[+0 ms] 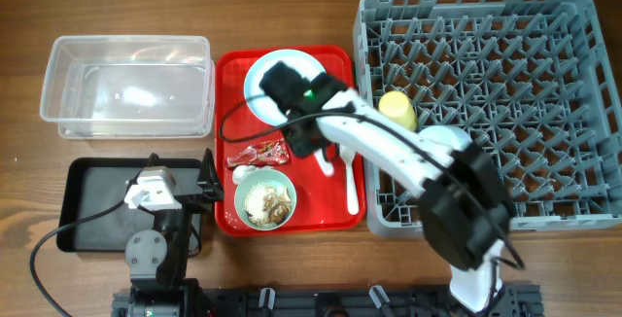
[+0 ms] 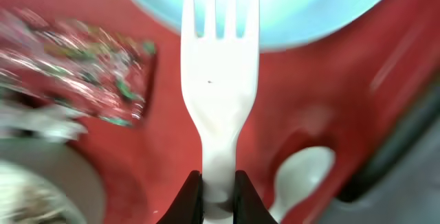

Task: Sort waste into correct bins and load items into the dishwasher rack
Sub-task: 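Carry the fork to the rack's back edge and insert it upright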

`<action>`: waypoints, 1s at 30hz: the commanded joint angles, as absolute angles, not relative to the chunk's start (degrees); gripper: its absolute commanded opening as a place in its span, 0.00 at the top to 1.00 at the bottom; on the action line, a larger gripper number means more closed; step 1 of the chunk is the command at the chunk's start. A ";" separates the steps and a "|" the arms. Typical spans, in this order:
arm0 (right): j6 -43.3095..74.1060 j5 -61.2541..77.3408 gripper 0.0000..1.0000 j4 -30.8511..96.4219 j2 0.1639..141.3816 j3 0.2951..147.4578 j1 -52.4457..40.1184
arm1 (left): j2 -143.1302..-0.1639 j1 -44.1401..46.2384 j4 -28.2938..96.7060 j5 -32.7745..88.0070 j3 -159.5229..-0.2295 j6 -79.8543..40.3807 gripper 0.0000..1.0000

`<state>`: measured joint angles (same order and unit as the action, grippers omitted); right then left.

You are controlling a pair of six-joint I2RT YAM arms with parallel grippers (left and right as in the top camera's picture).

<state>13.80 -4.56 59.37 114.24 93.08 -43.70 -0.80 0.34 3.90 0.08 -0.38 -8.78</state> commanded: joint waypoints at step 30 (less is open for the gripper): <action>-1.52 -0.56 0.82 56.55 112.16 96.64 -5.76 | -1.15 0.49 4.34 0.58 -0.34 -7.68 0.00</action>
<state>-1.02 -1.48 56.75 111.57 96.57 -5.69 -0.91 0.34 3.90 0.10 -0.38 -8.78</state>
